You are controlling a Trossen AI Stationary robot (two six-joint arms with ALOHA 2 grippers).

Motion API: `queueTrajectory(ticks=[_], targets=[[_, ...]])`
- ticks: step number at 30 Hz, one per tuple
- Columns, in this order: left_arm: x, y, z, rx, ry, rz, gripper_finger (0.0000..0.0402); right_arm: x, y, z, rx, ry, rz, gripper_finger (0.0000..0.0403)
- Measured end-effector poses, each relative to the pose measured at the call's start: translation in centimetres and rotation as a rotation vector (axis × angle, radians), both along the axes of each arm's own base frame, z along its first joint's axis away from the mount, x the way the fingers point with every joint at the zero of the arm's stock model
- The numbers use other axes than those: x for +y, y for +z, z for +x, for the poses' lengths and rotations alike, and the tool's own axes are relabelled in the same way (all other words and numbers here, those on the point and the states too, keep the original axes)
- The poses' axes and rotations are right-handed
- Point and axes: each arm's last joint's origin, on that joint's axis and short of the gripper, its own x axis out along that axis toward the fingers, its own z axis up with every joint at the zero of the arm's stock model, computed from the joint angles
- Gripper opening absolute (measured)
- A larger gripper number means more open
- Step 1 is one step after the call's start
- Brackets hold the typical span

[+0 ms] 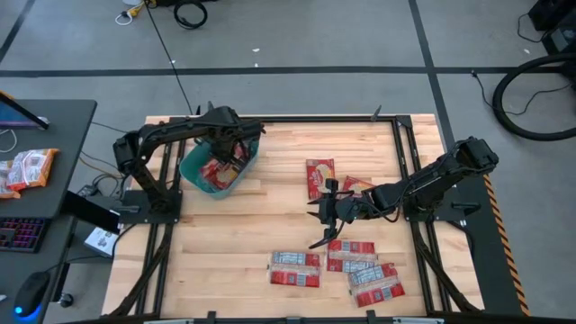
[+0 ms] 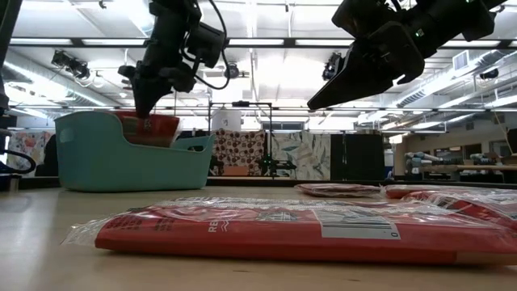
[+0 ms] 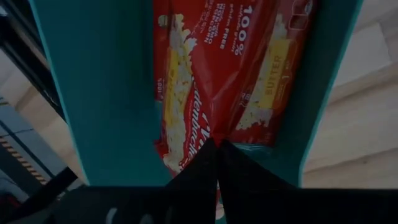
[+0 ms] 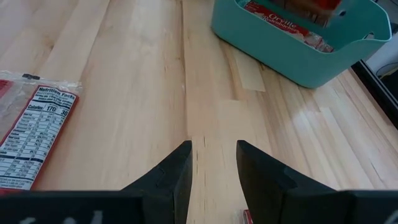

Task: Sort popcorn bags into baskets
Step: Put the red popcorn bag into the green bin

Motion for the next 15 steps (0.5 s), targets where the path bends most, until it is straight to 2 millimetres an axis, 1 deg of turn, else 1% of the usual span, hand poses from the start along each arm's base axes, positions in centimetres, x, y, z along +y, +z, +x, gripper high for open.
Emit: queueTrajectory(ticks=[6, 15], targets=[[0.17, -0.07, 0.40, -0.049, 0.082, 0.037, 0.0009, 0.00, 0.00, 0.00, -0.001, 0.000, 0.000, 0.0130], [0.39, -0.16, 0.98, -0.107, 0.078, 0.059, 0.0011, 0.00, 0.01, 0.00, -0.002, 0.000, 0.000, 0.0130]])
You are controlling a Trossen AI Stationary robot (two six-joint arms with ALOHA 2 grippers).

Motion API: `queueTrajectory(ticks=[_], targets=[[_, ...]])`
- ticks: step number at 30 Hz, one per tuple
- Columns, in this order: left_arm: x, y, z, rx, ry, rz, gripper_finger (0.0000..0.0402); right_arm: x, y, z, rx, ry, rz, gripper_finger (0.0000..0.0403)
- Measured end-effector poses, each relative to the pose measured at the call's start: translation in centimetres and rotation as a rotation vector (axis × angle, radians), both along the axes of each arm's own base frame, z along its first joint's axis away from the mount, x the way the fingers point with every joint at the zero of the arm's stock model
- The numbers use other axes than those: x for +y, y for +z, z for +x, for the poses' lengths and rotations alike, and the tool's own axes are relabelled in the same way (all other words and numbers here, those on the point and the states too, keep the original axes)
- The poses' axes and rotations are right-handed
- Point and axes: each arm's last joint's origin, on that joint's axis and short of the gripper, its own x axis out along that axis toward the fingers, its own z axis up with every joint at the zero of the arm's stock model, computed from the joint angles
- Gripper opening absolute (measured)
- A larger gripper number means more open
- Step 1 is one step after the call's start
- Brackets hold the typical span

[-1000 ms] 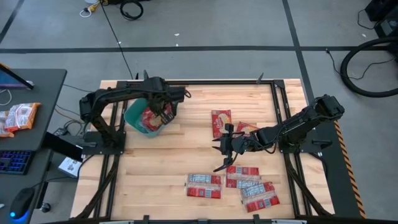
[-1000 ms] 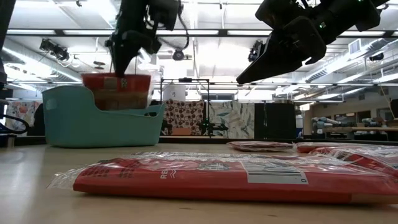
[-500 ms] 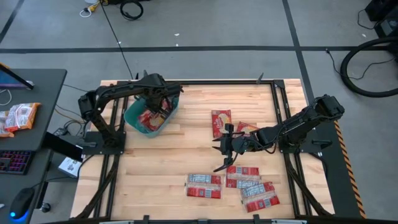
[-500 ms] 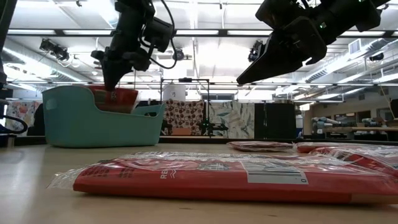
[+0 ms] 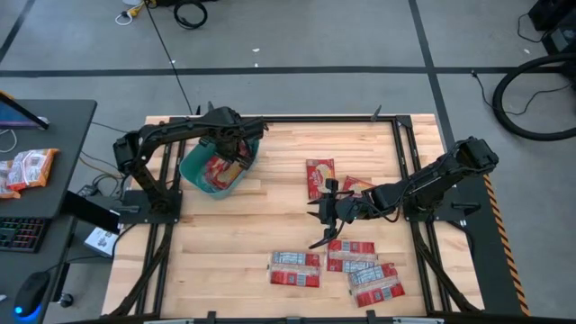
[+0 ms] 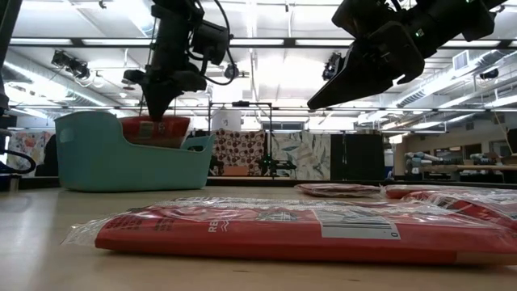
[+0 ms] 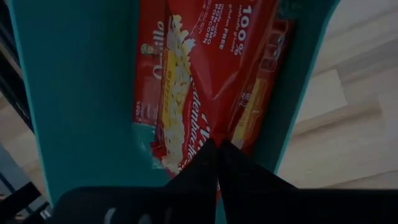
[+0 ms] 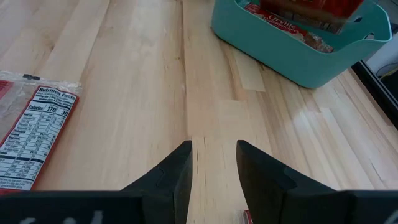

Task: Sort popcorn bags into baskets
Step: Put the red popcorn bag into the green bin

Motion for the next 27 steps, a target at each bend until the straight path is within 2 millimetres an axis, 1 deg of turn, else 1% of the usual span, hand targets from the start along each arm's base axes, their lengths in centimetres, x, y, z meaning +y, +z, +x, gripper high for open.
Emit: queueTrajectory(ticks=[2, 5, 10, 14, 17, 19, 21, 24, 27], targets=[[-0.1, -0.2, 0.2, 0.007, -0.007, -0.002, 0.0013, 0.0, 0.0, 0.0, 0.000, 0.000, 0.000, 0.0130], [-0.1, -0.7, 0.5, 0.021, -0.044, -0.003, 0.0029, 0.0, 0.0, 0.0, 0.000, 0.000, 0.000, 0.0130], [-0.5, -1.3, 1.3, 0.024, -0.088, -0.015, 0.0078, 0.0, 0.0, 0.0, -0.001, 0.001, 0.000, 0.0130], [-0.6, -1.2, 1.3, 0.010, -0.097, -0.047, 0.0123, 0.0, 0.0, 0.0, -0.001, 0.001, 0.000, 0.0130], [-0.7, -0.3, 1.5, -0.039, -0.134, -0.099, 0.0146, 0.0, 0.0, 0.0, -0.001, 0.001, 0.000, 0.0130], [-1.1, 0.4, 2.1, -0.097, -0.198, -0.133, 0.0153, 0.0, 0.0, 0.0, -0.001, 0.001, 0.000, 0.0130], [-1.9, 1.0, 3.0, -0.172, -0.298, -0.150, 0.0155, 0.0, 0.0, 0.0, 0.003, 0.001, -0.001, 0.0130], [-3.8, 1.3, 4.7, -0.273, -0.481, -0.144, 0.0155, -0.1, -0.3, -0.2, 0.038, -0.003, -0.006, 0.0130], [-6.2, 1.2, 6.0, -0.318, -0.673, -0.119, 0.0155, -0.2, -0.9, -0.7, 0.100, -0.045, 0.027, 0.0130]])
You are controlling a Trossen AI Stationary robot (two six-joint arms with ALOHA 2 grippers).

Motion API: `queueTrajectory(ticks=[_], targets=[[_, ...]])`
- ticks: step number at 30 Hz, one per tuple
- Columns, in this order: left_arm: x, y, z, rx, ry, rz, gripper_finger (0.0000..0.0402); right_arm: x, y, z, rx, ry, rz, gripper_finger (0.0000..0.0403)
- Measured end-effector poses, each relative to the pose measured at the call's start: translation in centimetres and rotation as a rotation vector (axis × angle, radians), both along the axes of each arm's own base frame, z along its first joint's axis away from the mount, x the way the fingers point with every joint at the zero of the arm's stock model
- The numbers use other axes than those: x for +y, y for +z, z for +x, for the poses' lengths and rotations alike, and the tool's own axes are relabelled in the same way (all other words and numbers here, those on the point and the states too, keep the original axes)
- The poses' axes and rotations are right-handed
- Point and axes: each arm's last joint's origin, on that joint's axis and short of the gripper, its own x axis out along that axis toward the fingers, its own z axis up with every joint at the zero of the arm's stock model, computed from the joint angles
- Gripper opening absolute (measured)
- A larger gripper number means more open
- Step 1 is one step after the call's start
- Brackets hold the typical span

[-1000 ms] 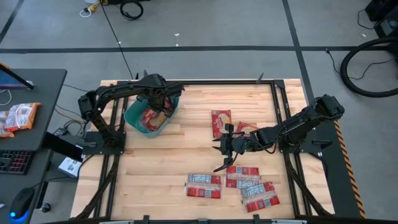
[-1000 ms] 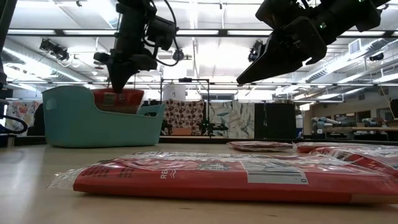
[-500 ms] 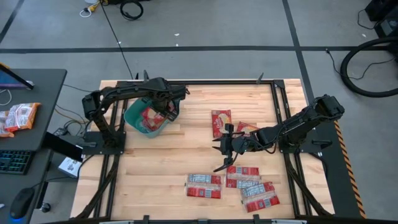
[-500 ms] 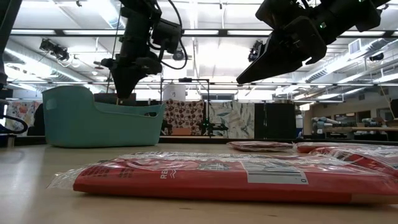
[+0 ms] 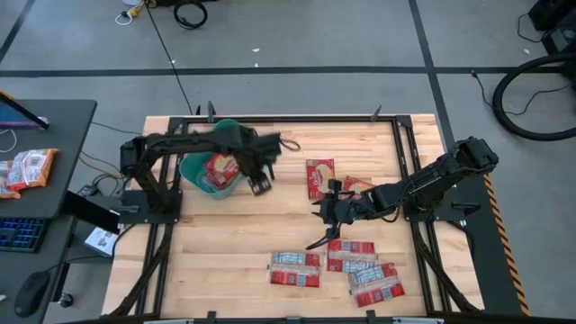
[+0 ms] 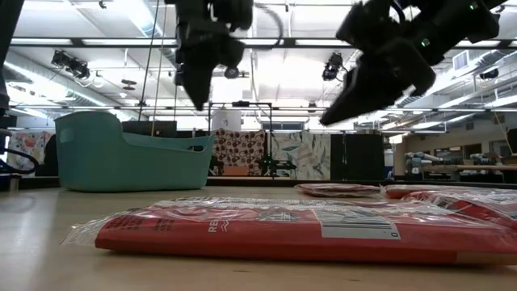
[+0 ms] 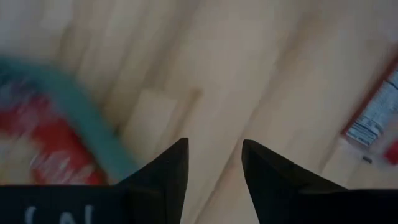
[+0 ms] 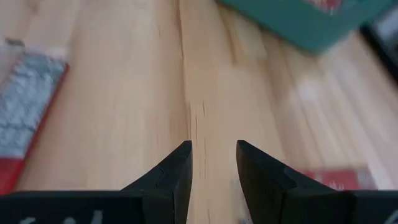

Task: Sort popcorn bags into baskets
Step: Put the red popcorn bag into the green bin

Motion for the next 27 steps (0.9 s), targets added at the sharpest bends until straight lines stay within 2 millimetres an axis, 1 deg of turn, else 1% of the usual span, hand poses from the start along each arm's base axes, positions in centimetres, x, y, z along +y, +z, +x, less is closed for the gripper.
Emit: queueTrajectory(ticks=[2, 5, 10, 14, 16, 18, 20, 23, 27], targets=[[-1.6, -0.1, 0.8, -0.033, -0.079, 0.038, 0.0155, -0.2, -0.4, -0.3, 0.045, -0.034, 0.019, 0.0130], [-3.8, -0.1, 1.8, -0.113, -0.139, 0.120, 0.0155, -0.4, -0.8, -0.8, 0.101, -0.067, 0.024, 0.0130], [-7.2, 0.0, 2.7, -0.192, -0.291, 0.228, 0.0155, -0.7, -1.2, -1.3, 0.143, -0.143, -0.012, 0.0130], [-9.2, -1.2, 3.1, -0.259, -0.413, 0.304, 0.0155, -0.8, -1.4, -1.6, 0.174, -0.161, -0.026, 0.0130], [-9.7, -2.0, 3.3, -0.287, -0.476, 0.364, 0.0155, -0.8, -1.5, -1.7, 0.185, -0.161, -0.029, 0.0130], [-10.0, -3.3, 3.4, -0.319, -0.523, 0.441, 0.0155, -0.9, -1.6, -1.9, 0.197, -0.175, -0.022, 0.0130], [-9.9, -4.4, 3.6, -0.359, -0.551, 0.519, 0.0155, -1.0, -1.7, -2.1, 0.210, -0.208, 0.000, 0.0130], [-9.5, -5.5, 3.9, -0.434, -0.591, 0.610, 0.0155, -1.1, -2.0, -2.5, 0.233, -0.262, 0.032, 0.0130], [-8.7, -6.8, 3.9, -0.503, -0.610, 0.668, 0.0155, -1.4, -2.3, -3.1, 0.288, -0.326, 0.048, 0.0130]])
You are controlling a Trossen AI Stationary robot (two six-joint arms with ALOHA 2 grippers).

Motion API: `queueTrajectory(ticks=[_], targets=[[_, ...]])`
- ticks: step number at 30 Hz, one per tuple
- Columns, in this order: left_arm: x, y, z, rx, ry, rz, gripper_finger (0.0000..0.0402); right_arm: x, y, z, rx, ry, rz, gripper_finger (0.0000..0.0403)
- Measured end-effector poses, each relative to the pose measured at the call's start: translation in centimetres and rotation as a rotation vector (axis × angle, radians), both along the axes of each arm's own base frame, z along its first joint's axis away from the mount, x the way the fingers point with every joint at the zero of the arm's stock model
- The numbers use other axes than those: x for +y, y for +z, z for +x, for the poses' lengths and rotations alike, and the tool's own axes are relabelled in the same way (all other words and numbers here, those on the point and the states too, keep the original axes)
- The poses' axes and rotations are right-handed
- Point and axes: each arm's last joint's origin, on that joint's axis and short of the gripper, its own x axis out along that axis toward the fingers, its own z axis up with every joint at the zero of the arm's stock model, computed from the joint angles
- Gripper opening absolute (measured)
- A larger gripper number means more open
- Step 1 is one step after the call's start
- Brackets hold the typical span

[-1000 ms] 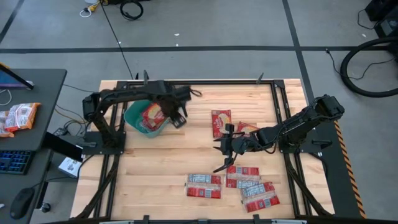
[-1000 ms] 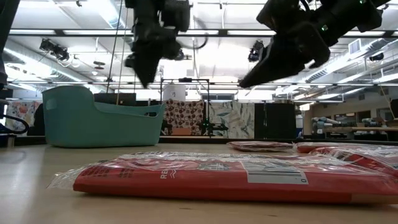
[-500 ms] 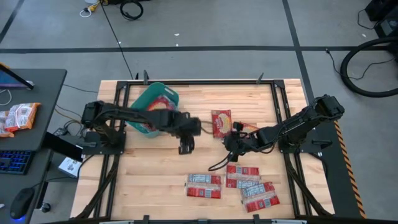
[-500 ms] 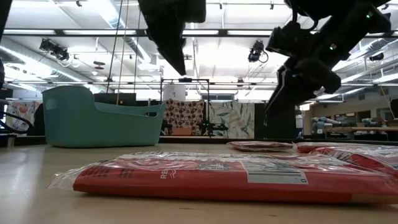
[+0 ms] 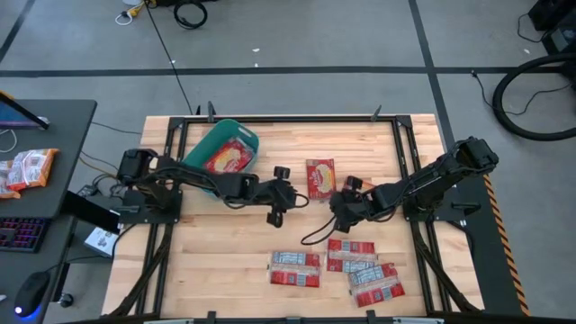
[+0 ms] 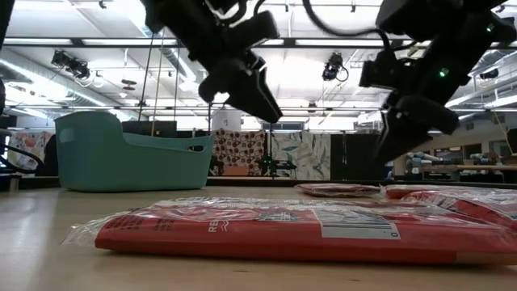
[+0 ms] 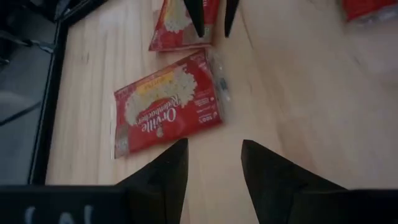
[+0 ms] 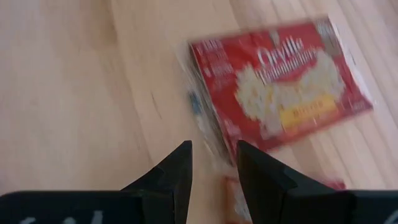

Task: Sort popcorn bags into baskets
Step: Put the red popcorn bag into the green bin

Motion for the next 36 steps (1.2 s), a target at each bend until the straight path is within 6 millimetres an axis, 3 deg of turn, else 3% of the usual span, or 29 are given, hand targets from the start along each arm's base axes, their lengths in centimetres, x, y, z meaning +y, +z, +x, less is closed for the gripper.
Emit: queueTrajectory(ticks=[6, 11, 16, 19, 23, 29, 36], targets=[[0.2, -1.1, -0.6, 0.077, -0.086, -0.078, 0.0155, -0.8, -0.3, -0.3, 0.090, 0.028, 0.061, 0.0130], [-1.6, -1.5, -1.2, 0.157, -0.332, -0.386, 0.0155, -0.4, 0.0, 0.6, 0.044, 0.161, 0.127, 0.0130], [-4.0, -1.3, -1.7, 0.214, -0.449, -0.631, 0.0155, -0.9, 0.1, 0.7, 0.037, 0.141, -0.012, 0.0130], [-5.7, -1.5, -2.0, 0.235, -0.468, -0.624, 0.0155, -1.4, 0.4, 1.1, -0.003, 0.110, -0.117, 0.0130], [-7.5, -3.2, -1.8, 0.249, -0.416, -0.529, 0.0155, -2.0, 1.0, 1.8, -0.083, 0.065, -0.188, 0.0130], [-9.8, -4.8, -1.5, 0.241, -0.417, -0.528, 0.0155, -2.8, 1.1, 2.1, -0.120, 0.009, -0.166, 0.0130], [-12.1, -7.8, -1.9, 0.332, -0.437, -0.497, 0.0155, -2.5, 1.1, 2.1, -0.140, -0.004, -0.140, 0.0130]])
